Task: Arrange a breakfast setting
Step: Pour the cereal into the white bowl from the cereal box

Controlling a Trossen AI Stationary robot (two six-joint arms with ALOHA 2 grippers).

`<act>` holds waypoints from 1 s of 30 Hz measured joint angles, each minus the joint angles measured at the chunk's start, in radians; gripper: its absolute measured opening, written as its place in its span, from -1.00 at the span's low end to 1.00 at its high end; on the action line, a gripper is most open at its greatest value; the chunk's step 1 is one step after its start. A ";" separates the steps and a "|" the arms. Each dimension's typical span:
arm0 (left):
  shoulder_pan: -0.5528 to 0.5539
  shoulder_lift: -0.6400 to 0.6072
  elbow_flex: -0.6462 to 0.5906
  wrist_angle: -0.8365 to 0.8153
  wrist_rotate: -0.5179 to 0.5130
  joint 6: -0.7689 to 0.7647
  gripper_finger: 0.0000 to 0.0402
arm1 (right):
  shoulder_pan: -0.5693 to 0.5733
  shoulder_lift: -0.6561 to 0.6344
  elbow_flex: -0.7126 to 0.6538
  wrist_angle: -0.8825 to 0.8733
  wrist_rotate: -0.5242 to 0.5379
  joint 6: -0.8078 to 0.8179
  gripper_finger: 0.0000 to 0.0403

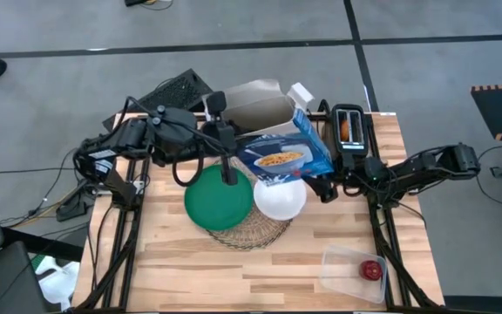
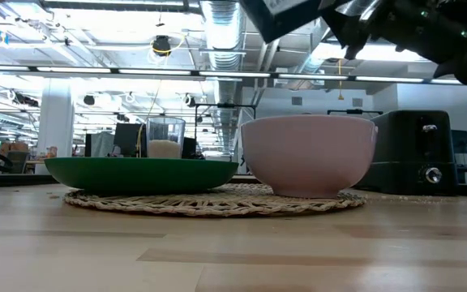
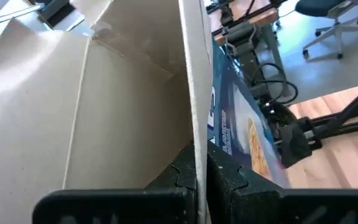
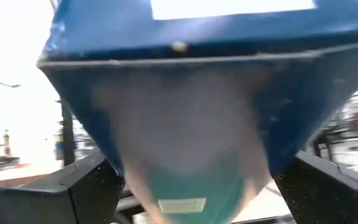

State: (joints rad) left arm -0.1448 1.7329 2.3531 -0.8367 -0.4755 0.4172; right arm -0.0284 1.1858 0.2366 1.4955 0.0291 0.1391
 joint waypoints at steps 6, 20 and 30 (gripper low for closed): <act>0.000 0.012 0.000 0.004 0.010 0.008 -1.00 | 0.000 0.000 0.025 -0.042 0.023 -0.113 0.98; -0.003 0.015 0.001 0.028 0.045 -0.002 -1.00 | -0.018 0.000 0.079 -0.075 -0.007 -0.141 0.97; -0.004 0.014 0.002 0.024 0.060 -0.038 -1.00 | -0.018 0.000 0.093 -0.071 -0.054 -0.170 0.55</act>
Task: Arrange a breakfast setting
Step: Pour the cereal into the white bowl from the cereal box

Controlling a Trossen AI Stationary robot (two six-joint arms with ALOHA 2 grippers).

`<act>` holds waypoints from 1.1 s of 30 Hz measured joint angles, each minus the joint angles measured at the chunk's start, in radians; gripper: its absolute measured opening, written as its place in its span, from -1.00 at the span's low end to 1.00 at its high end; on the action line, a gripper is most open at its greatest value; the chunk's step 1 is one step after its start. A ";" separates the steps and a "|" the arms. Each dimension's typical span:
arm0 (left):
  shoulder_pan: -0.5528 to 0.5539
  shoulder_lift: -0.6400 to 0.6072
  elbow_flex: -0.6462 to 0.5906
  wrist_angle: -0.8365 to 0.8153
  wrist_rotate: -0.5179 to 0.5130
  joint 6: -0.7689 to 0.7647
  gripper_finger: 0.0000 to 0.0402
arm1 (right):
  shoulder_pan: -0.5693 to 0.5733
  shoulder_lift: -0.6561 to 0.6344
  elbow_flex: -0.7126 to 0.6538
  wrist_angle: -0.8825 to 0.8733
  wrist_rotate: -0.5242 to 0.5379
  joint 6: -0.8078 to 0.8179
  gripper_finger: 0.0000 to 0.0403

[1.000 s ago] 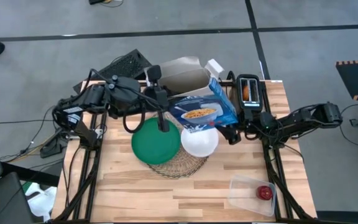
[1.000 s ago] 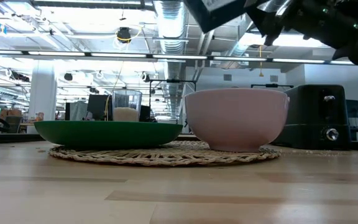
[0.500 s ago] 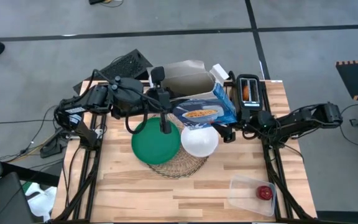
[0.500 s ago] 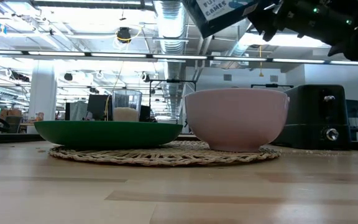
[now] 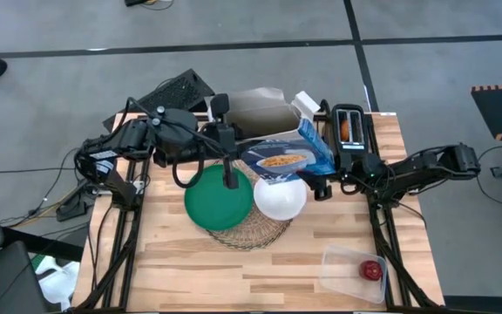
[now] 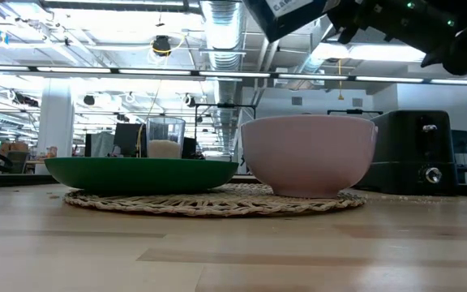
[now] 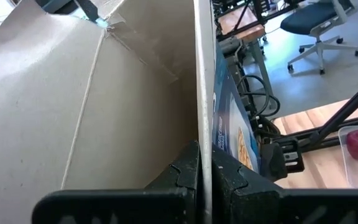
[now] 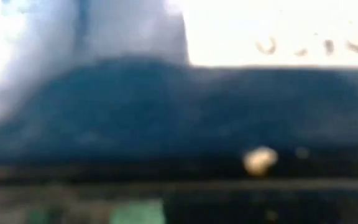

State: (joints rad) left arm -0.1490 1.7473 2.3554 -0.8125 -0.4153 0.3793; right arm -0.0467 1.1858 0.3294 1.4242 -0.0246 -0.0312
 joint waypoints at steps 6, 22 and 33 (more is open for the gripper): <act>0.000 -0.001 0.000 -0.004 -0.005 -0.067 -0.95 | 0.000 -0.017 0.000 -0.026 0.011 -0.028 0.55; -0.048 -0.039 -0.003 -0.097 -0.137 -0.129 -0.15 | 0.000 -0.454 -0.074 -0.523 0.059 -0.041 0.55; -0.113 -0.107 -0.002 -0.212 -0.200 -0.202 -0.13 | 0.000 -0.904 -0.067 -1.120 0.078 0.046 0.54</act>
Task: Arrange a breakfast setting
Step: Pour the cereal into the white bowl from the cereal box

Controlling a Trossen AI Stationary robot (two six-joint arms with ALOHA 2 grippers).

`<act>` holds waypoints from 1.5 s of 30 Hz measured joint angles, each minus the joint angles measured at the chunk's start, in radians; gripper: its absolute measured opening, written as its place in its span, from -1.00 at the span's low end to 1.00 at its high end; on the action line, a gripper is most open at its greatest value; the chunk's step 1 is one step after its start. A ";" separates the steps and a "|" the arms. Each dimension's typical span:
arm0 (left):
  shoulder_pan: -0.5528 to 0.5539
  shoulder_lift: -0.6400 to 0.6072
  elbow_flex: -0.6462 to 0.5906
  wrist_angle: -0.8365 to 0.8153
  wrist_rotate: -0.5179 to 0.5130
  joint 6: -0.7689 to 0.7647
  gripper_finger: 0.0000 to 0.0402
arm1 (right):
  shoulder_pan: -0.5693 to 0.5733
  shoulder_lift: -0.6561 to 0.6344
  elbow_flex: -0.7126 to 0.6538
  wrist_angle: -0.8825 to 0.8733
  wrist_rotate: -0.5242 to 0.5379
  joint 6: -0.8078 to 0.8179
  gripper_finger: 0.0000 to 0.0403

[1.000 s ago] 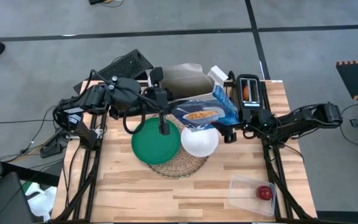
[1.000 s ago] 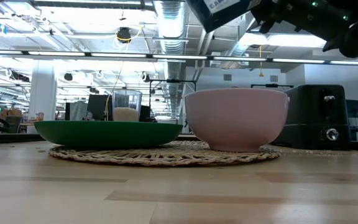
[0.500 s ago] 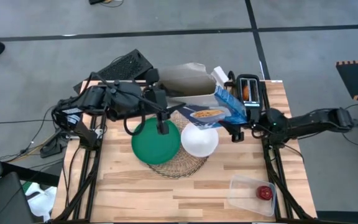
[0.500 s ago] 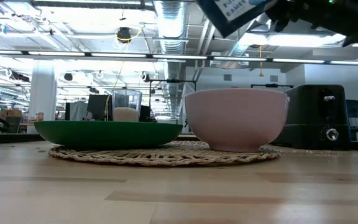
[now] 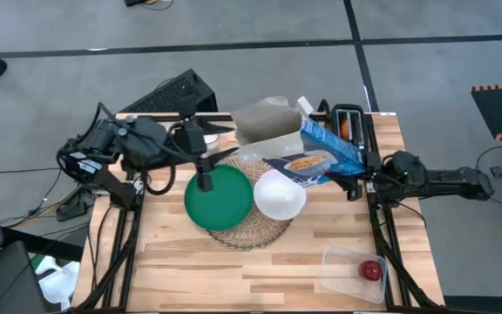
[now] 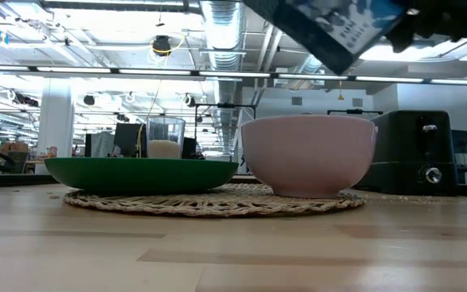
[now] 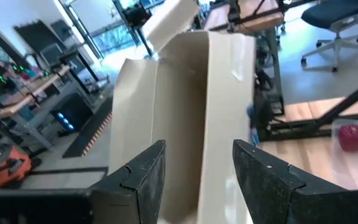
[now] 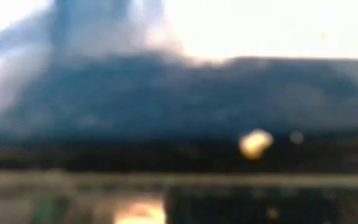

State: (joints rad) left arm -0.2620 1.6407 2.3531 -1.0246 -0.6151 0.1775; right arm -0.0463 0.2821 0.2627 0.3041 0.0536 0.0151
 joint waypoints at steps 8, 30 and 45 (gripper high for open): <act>-0.033 -0.007 0.000 -0.182 -0.026 -0.150 -0.13 | 0.000 -0.221 0.098 -0.366 -0.001 0.068 0.54; -0.162 -0.066 -0.376 -0.222 -0.105 -0.364 -0.14 | 0.000 -0.279 0.405 -1.027 -0.095 0.175 0.54; -0.149 -0.412 -1.074 0.514 -0.007 -0.285 -0.14 | -0.003 -0.280 0.440 -1.219 -0.158 0.291 0.54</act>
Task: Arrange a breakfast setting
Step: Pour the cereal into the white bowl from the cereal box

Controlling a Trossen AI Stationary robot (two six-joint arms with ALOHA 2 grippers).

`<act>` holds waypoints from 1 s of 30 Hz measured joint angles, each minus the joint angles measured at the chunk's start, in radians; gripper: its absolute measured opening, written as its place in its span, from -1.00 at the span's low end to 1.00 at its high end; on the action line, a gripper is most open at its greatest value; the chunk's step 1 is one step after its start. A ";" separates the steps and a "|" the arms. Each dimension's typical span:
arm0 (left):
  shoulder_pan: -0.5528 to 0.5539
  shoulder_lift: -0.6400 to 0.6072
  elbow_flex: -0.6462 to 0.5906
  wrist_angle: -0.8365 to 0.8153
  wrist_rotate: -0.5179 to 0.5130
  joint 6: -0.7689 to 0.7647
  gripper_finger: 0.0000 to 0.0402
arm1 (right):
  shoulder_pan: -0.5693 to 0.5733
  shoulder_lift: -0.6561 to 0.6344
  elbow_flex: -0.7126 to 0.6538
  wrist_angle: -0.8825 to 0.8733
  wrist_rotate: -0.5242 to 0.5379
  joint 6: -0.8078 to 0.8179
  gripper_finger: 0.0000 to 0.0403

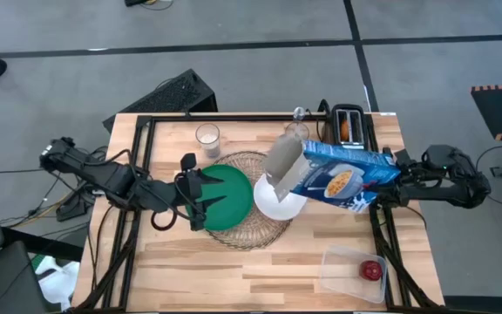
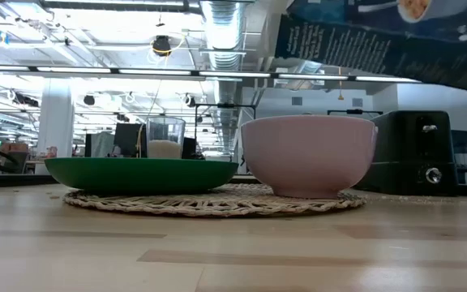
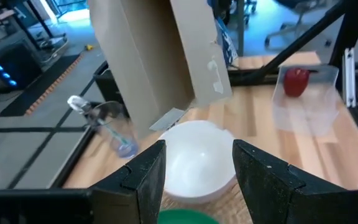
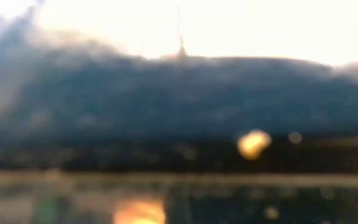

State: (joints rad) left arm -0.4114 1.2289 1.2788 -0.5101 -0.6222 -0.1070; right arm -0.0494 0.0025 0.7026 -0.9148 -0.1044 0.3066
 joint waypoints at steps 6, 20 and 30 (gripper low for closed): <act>0.008 0.000 -0.159 0.223 0.016 -0.009 -0.14 | 0.000 0.001 0.012 -0.104 0.000 0.042 0.54; 0.011 0.016 -0.337 0.485 0.110 -0.045 -0.14 | -0.032 0.099 0.053 -0.128 -0.011 0.055 0.53; 0.015 0.016 -0.368 0.525 0.113 -0.057 -0.14 | -0.032 0.286 0.216 -0.217 -0.030 0.045 0.53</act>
State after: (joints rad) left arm -0.3965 1.2446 0.9104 0.0154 -0.5091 -0.1636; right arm -0.0814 0.2882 0.9185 -1.1322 -0.1345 0.3514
